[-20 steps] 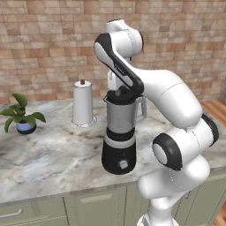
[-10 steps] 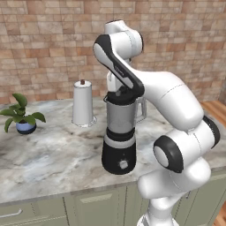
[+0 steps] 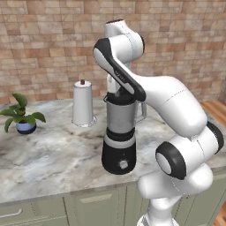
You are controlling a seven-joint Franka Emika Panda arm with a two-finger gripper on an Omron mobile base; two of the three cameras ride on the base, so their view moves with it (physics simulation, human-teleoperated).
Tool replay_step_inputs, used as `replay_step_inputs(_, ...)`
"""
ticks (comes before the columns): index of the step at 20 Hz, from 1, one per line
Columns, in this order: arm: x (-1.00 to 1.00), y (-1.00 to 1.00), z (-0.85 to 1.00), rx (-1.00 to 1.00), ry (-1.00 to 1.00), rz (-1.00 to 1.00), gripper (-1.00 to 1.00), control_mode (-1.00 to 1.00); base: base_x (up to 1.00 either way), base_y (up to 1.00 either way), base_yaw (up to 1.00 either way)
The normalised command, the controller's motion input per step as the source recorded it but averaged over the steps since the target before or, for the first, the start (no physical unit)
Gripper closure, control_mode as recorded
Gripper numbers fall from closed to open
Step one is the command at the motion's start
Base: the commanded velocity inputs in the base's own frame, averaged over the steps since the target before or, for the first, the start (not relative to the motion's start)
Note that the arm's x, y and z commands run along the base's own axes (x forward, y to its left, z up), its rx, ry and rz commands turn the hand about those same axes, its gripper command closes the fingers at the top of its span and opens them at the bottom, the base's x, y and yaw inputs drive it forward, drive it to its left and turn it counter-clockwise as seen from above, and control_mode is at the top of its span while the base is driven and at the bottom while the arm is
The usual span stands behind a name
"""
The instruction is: Close the lid blender by securely placing the lid on top.
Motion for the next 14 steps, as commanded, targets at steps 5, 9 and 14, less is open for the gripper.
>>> replay_step_inputs(5,-0.08,0.0,0.06,0.0,-0.13,0.02,-1.0,-1.0,0.0,0.0,0.0)
replay_step_inputs(9,-0.06,0.0,0.27,0.0,-0.1,0.01,-1.0,-1.0,0.0,0.0,0.0)
replay_step_inputs(14,-0.09,0.0,0.41,0.0,-0.06,0.0,-1.0,-1.0,0.0,0.0,0.0)
